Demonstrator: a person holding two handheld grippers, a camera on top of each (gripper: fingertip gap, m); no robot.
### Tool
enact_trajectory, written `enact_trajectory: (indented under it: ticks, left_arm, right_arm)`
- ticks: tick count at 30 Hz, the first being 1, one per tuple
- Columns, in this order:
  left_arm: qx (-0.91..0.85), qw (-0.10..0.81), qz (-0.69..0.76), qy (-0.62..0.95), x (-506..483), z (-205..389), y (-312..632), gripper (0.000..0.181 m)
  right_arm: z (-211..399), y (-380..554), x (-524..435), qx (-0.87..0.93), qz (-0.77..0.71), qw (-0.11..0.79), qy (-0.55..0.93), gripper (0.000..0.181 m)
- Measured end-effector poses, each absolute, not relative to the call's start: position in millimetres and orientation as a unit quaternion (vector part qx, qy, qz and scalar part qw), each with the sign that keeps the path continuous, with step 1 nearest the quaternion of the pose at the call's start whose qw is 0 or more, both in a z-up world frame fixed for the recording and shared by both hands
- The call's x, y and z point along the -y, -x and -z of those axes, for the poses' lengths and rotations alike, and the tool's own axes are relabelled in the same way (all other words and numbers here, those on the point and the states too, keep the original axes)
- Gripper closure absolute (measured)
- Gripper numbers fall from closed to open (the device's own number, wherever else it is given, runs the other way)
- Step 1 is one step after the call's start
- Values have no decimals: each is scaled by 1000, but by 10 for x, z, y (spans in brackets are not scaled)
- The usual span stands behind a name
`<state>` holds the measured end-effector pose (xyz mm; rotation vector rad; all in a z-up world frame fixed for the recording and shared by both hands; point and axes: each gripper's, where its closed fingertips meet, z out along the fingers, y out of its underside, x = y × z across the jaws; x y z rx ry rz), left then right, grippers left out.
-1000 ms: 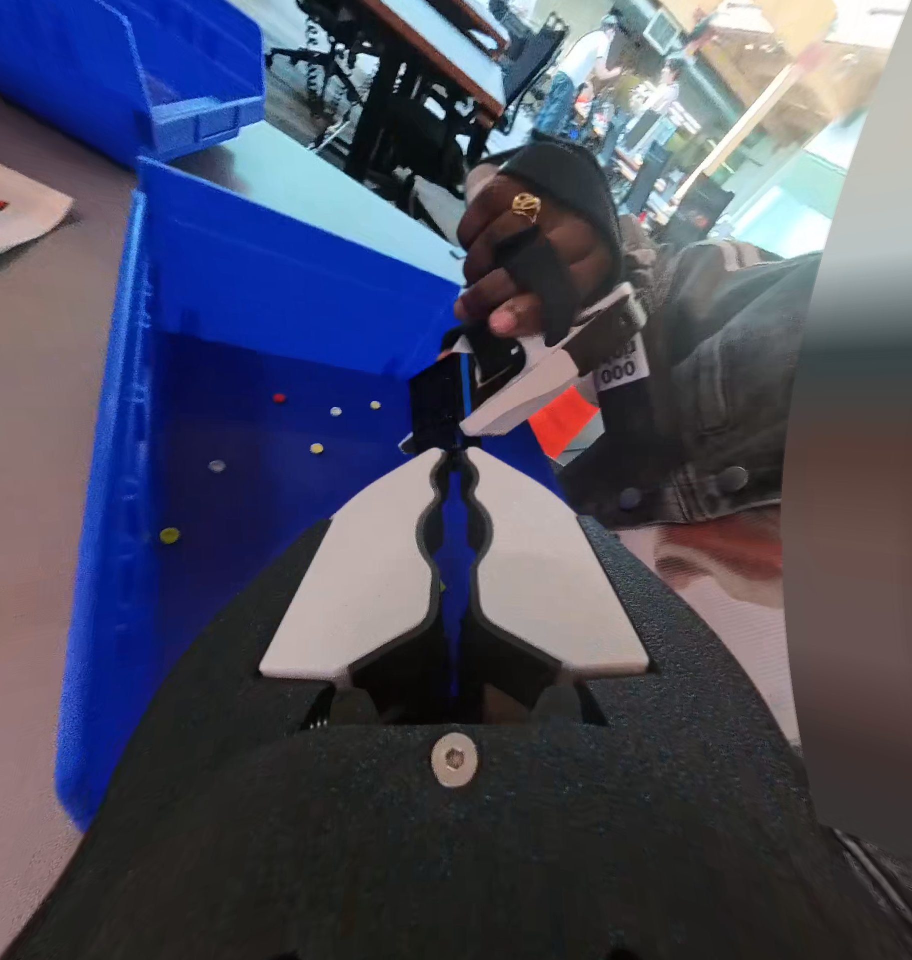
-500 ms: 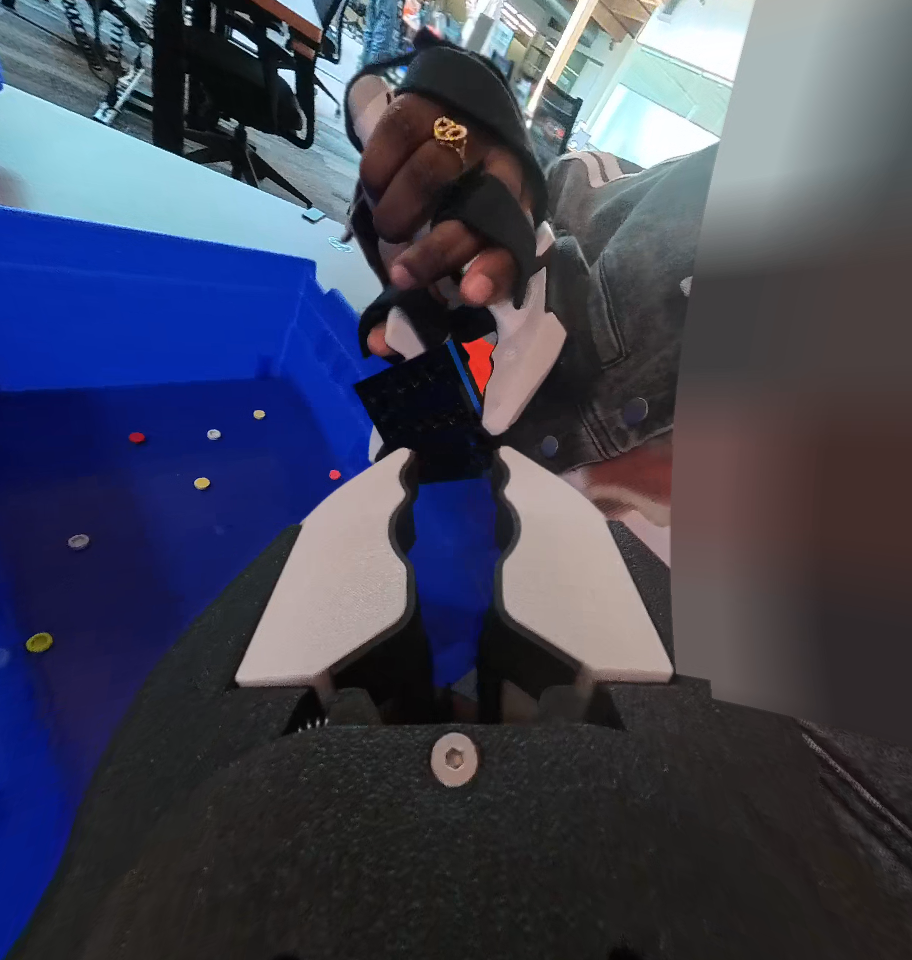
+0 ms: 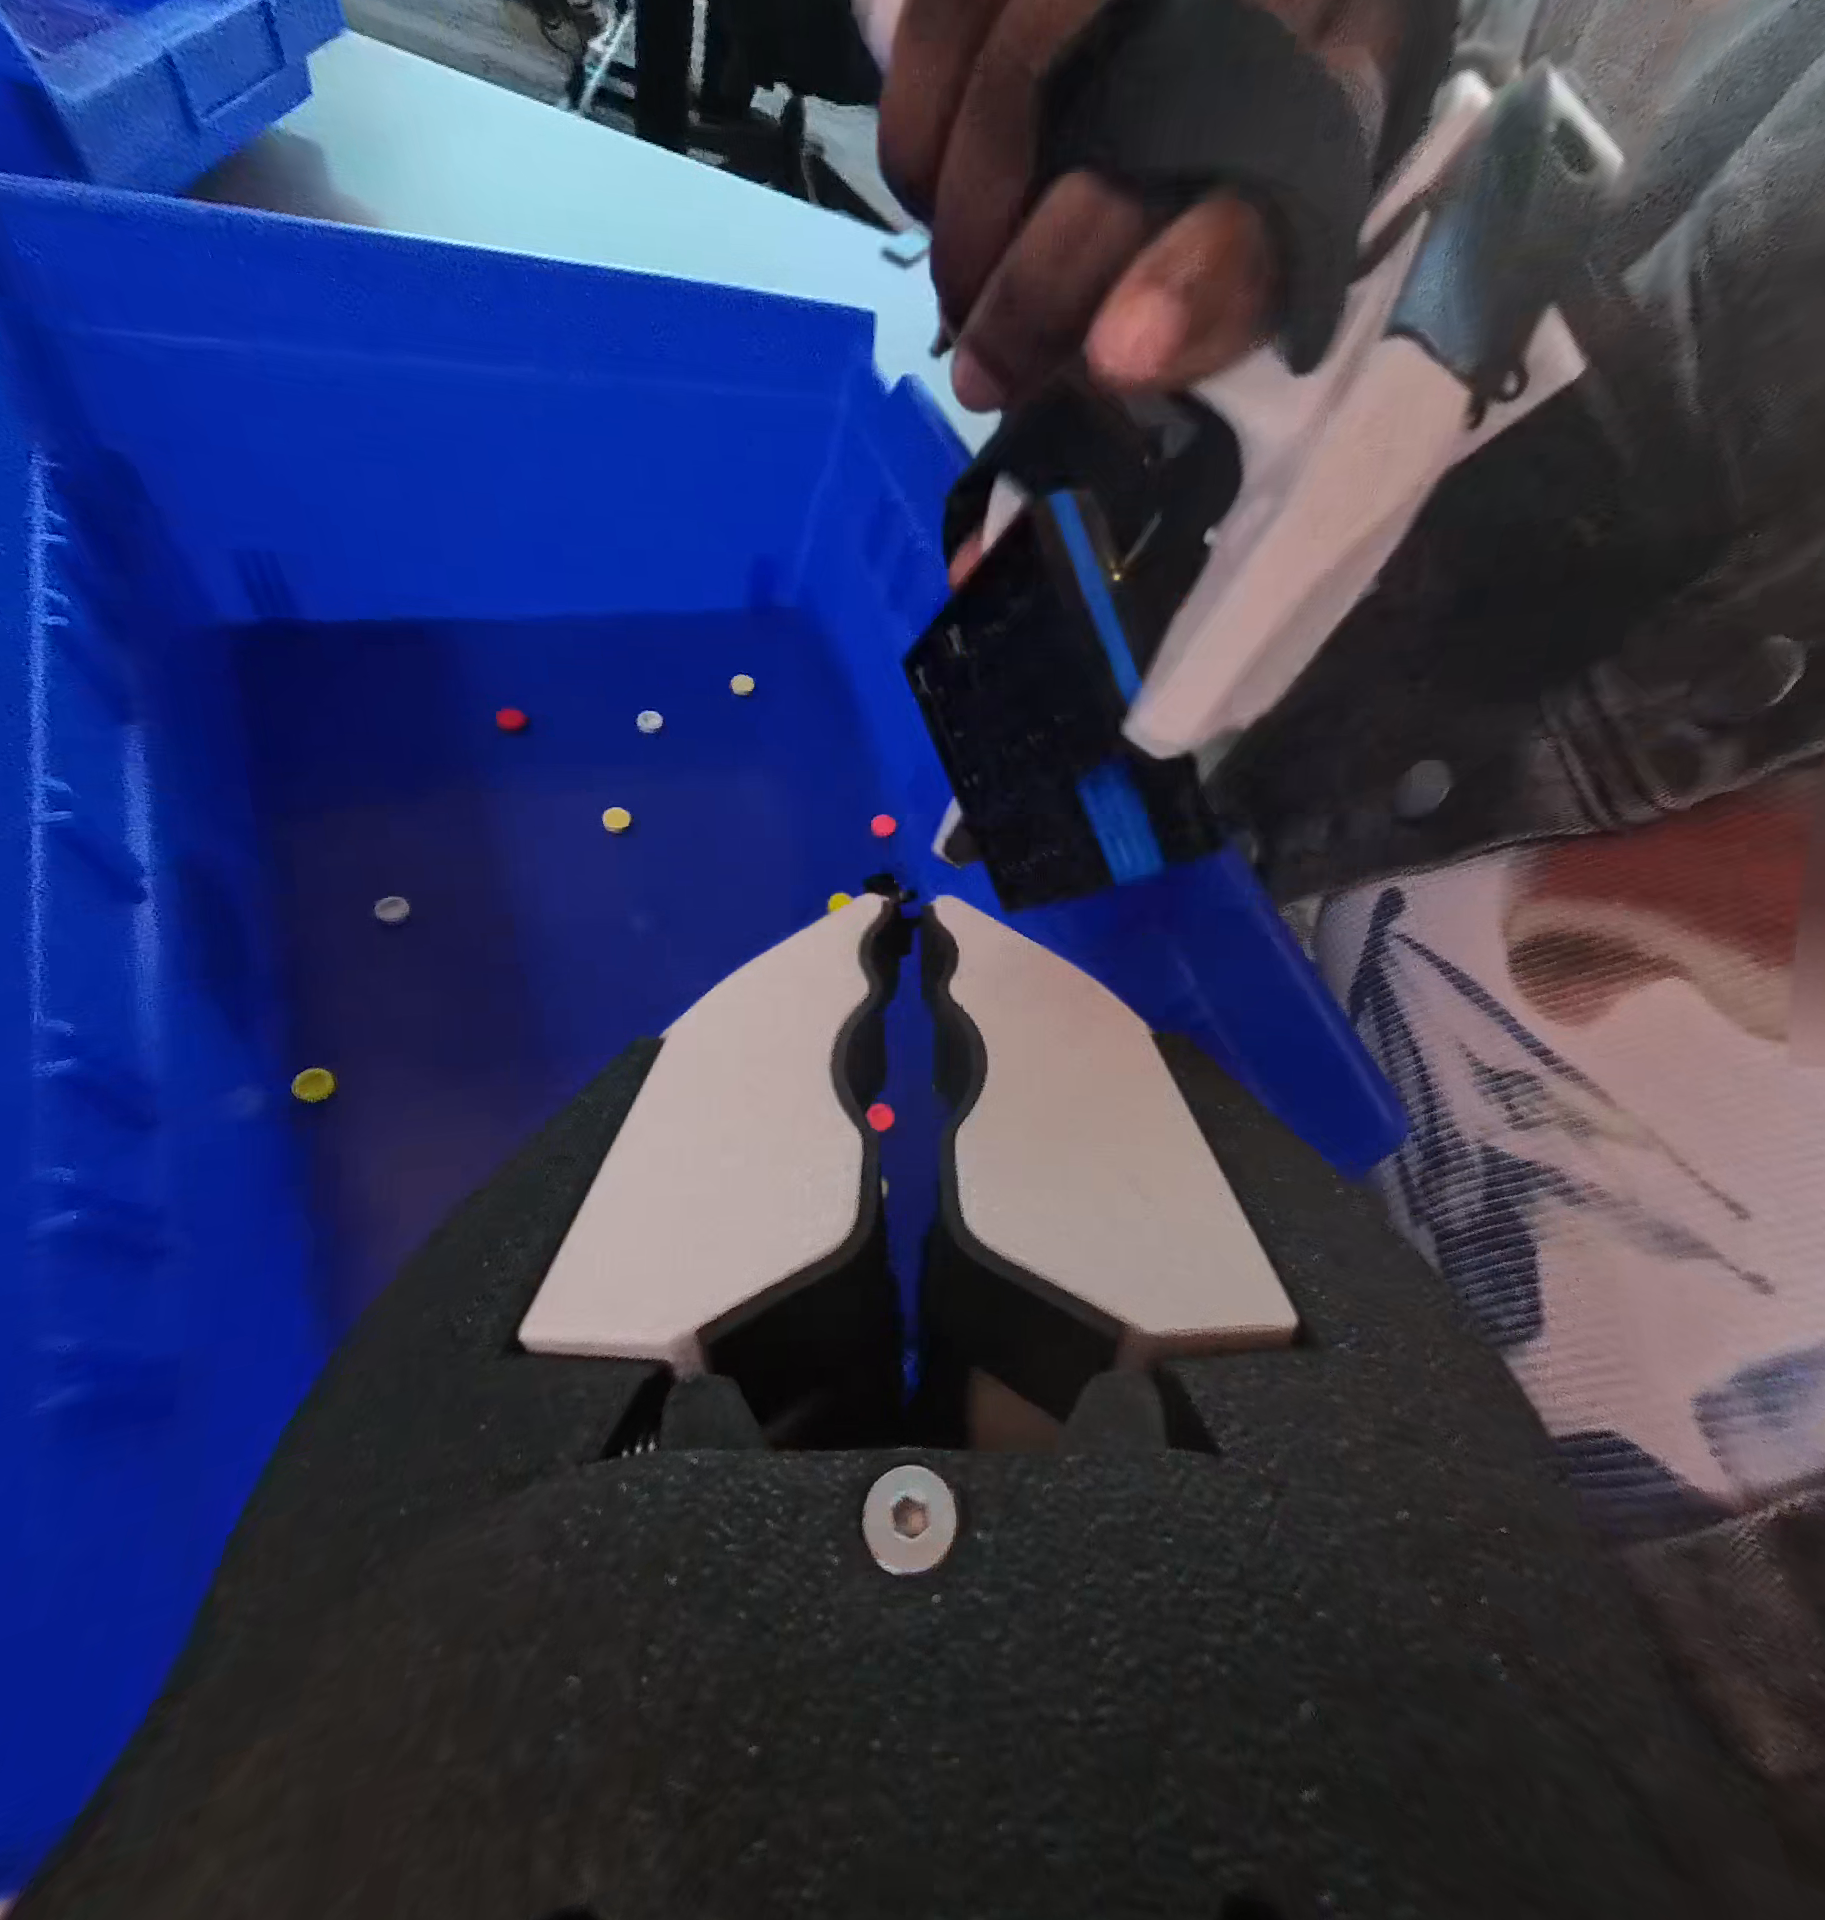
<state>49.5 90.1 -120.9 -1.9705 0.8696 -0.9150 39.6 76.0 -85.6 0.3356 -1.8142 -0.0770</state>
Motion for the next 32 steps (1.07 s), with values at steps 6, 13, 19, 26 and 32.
enact_trajectory:
  ticks: [6, 13, 19, 26, 32]
  left_arm:
    - [-276, 426, 363, 781, -1048, 1130, -194, 178]
    - [-140, 521, 538, 648, -1027, 516, 23, 178]
    - [-78, 544, 590, 591, -976, 353, 138, 178]
    - [-242, 534, 276, 761, -1120, 1027, -82, 108]
    - [-255, 630, 209, 703, -1215, 737, -74, 136]
  right_arm:
    - [811, -400, -1016, 781, 17, 619, -89, 129]
    - [331, -333, -1302, 725, -114, 670, 115, 129]
    - [-46, -342, -1392, 610, -335, 664, 273, 128]
    - [-217, -455, -1288, 516, -548, 573, 323, 128]
    - [-358, -567, -1195, 453, -689, 446, 347, 129]
